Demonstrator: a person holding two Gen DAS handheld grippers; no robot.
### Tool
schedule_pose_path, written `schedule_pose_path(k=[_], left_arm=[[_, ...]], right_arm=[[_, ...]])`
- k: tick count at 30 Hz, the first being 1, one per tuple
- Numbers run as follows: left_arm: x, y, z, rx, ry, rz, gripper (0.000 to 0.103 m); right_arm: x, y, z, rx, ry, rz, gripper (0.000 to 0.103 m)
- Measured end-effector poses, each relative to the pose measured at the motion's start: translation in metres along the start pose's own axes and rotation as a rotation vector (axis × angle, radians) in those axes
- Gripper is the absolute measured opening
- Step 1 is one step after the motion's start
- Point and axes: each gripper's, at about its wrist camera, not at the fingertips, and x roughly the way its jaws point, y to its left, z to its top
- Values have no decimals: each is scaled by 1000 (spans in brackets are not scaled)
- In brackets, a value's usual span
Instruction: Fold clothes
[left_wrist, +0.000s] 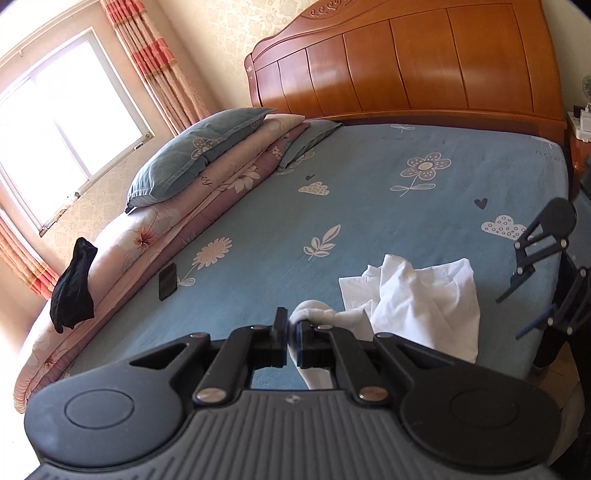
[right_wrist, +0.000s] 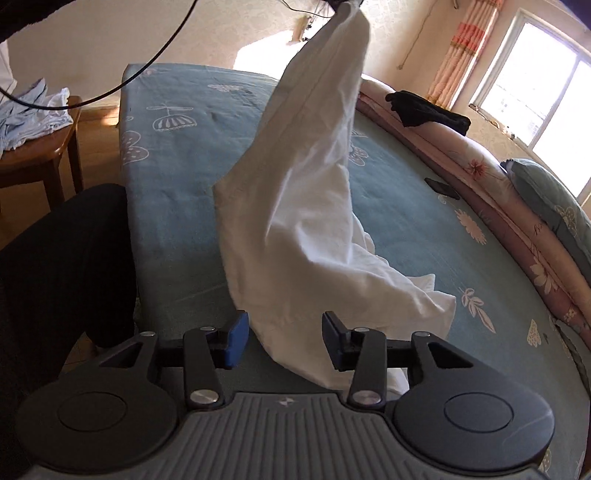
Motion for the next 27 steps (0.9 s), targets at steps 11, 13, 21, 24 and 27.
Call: schedule_pose_path(k=[11,13,21,24,27], left_arm=[[-2,6,23,-12,-45,7,2],[-2,7,24,-13,-48,2,2],[-4,4,1,42,-5,16,2],[1,6,-20,16,10,14,2],[9,6,-46,-36,-6,-2,3]], right_arm=[[81,56,43,163,-44,-351,65],[89,59,46,192,-66,-392,65],[73,5,42,184,34,-180,4],[31,-45,45,291,37,-107,4],[-14,-85,58,348,10,-135,4]])
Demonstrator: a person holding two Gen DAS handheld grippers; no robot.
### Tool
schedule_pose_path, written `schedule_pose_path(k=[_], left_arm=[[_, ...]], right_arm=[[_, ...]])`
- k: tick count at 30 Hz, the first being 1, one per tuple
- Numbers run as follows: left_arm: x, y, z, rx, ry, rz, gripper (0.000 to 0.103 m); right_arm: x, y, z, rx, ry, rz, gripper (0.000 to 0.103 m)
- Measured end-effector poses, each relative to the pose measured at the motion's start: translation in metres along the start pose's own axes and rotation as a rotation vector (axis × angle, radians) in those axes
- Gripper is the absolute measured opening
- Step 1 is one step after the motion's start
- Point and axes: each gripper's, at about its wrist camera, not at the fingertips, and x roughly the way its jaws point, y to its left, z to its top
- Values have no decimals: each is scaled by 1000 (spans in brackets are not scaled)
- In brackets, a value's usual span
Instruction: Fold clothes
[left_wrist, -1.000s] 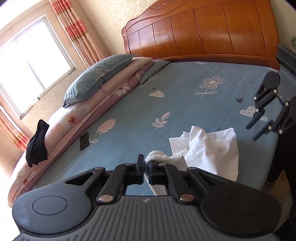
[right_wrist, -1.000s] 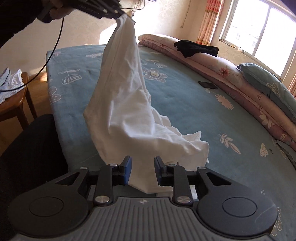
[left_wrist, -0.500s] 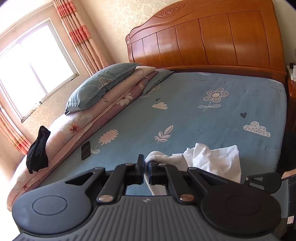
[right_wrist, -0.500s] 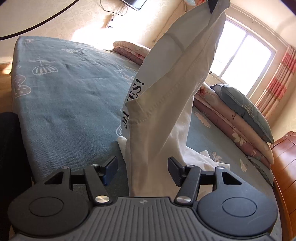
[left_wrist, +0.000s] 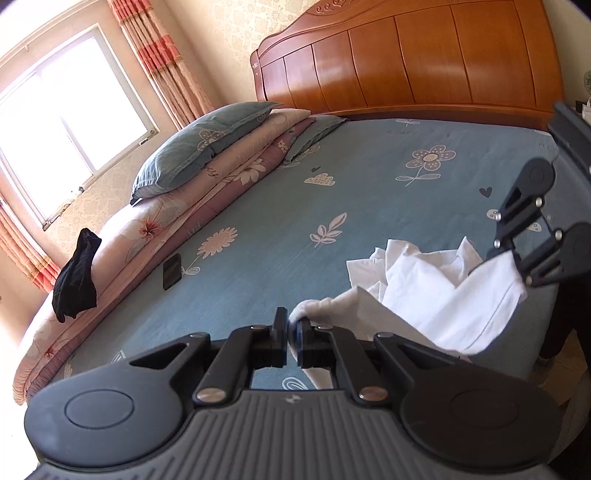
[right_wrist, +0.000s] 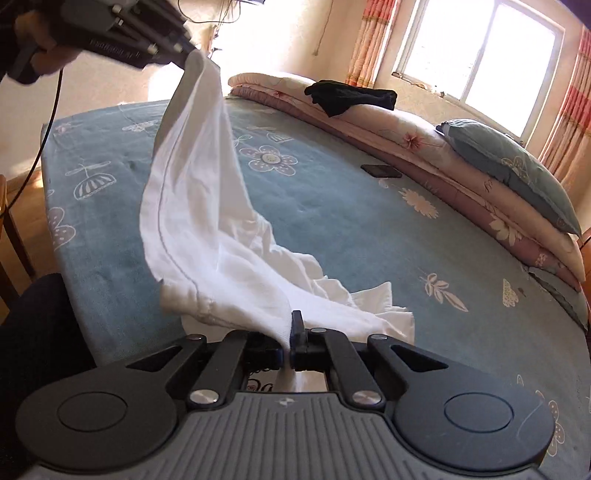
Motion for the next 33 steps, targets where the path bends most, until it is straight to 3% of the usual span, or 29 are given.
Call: schedule_pose_path(k=[7,11,14,17,19,23,28,33], left_arm=[[27,-15,-61,-122,-44,-53,3],[36,-30,-86,-188,-110,-61,10],[44,-41,-97,-234,-157,-55,10],[52,-57,-102,-225,-172,-88,11],[60,-68,-108,-208,-174,-99,14],[74,-78,-120,-278,-169,-122,34],[78,-95,-126,-282,-226,-67,42],[82,-109,-120,-184,-254,80,42]], right_arm=[[-57,-51,68,63,-77,-82,4],[-65,-54,94,75,-82,-97,3],[-65,-46,105,54,-82,-103,3],[-61,-37,110,31,-67,-110,3],[-59,-33,113,22,-63,-115,3],[-58,-31,118,18,-59,-118,4],[-57,-31,124,14,-54,-123,4],[-58,-32,128,9,-58,-127,4]])
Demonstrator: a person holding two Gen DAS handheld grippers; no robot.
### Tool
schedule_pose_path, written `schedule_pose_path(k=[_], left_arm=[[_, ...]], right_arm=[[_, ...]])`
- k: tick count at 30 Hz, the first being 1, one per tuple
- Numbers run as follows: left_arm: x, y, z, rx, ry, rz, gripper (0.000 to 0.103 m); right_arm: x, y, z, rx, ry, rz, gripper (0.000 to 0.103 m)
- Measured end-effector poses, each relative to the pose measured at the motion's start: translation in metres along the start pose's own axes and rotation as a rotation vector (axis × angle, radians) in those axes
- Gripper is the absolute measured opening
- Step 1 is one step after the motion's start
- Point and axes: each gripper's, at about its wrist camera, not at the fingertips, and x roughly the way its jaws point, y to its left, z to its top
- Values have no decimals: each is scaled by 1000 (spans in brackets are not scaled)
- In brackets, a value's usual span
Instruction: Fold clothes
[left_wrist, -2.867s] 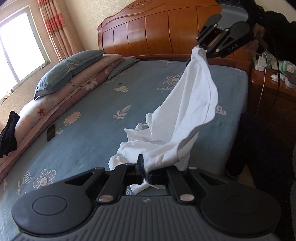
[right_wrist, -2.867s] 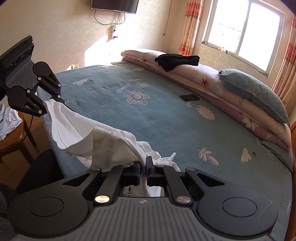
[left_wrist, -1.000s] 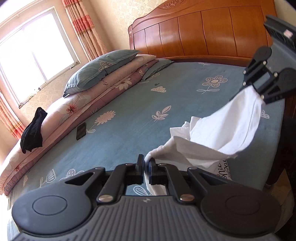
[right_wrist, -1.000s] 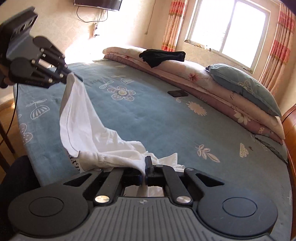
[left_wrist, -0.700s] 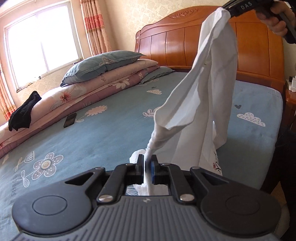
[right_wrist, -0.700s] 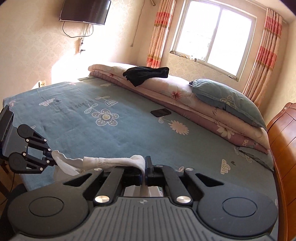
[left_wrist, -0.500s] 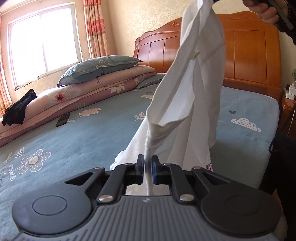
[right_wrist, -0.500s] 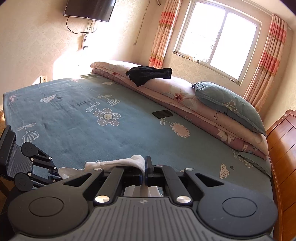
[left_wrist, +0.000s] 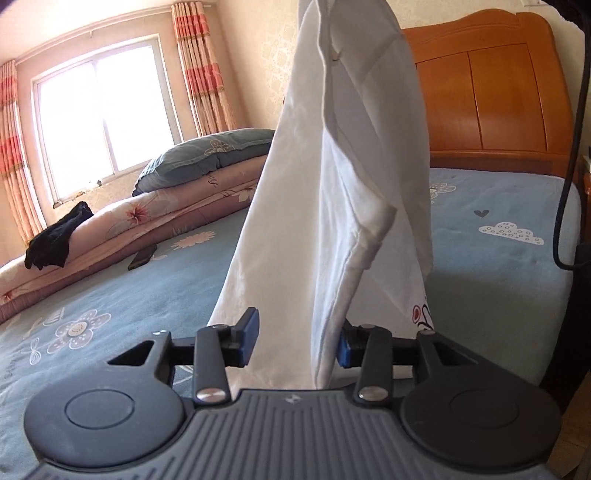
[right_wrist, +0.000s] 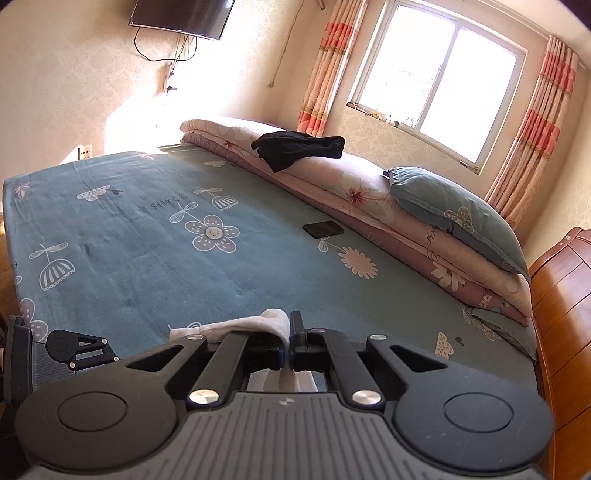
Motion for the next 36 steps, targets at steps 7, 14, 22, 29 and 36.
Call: schedule_pose_path(k=[7,14,22,29,36], left_arm=[[16,-2,12,2,-2,59,24],[29,18,25,25,102,-38,1],[1,84,52,-152,205,-26,0],[-16,97,77,-121,327,-192,0],[-20,73,85,2,418,-206,1]], right_arm=[[-4,-3,0,15,-11,0,4],[-7,-11,-14,49,-5,44,4],[2,-20,-55,58,98,187,4],[16,-16,-105,48,264,290,4],[11,-17,-121,62,274,312,4]])
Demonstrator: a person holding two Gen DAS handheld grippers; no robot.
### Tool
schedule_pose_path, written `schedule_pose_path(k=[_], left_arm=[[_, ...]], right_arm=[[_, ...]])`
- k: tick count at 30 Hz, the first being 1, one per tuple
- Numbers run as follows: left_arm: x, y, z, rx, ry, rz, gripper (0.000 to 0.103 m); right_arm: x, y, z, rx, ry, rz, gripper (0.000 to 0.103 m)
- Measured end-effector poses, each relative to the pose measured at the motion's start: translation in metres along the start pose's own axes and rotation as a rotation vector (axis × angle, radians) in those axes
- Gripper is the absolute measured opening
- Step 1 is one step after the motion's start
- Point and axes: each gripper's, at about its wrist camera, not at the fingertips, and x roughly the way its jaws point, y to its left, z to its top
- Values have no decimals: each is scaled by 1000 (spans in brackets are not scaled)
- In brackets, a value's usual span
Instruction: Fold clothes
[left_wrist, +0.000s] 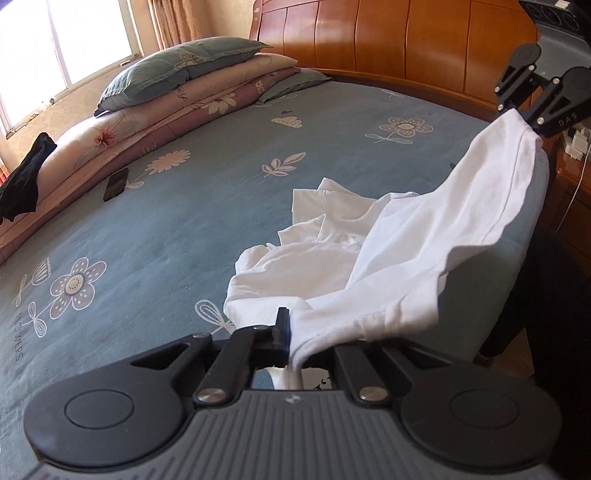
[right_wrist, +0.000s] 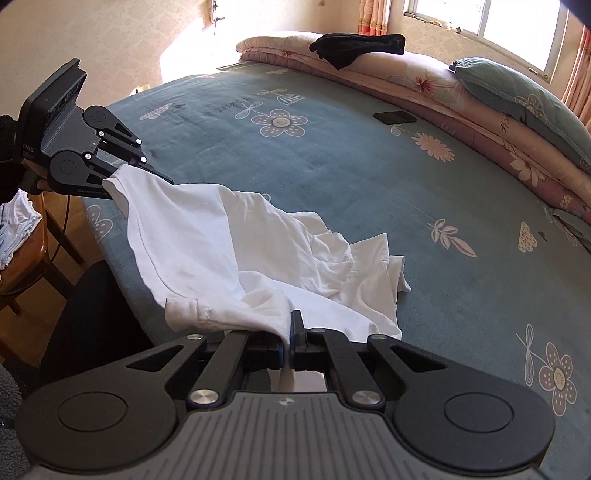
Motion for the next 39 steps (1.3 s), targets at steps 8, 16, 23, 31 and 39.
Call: schedule_pose_path(k=[8,16,23,31,39], left_arm=[[-3,-24,12,123,3,74,0],[-37,-23,39,173,-52,169,0],[-93,-13,73,198,-162,281,0],[-168,-9,116,193,-346,422,1],[-218,-10,145,221,-411,491,2]], right_arm=[[-2,-2,-1,6,2,-25,4],[-42,-6,15,-44,-71,-89,4],[-106,-15,42,-52,-238,-184,3],[-177,-5,70,-112,-439,-264,3],[-222,2,93,-155,-517,-307,3]])
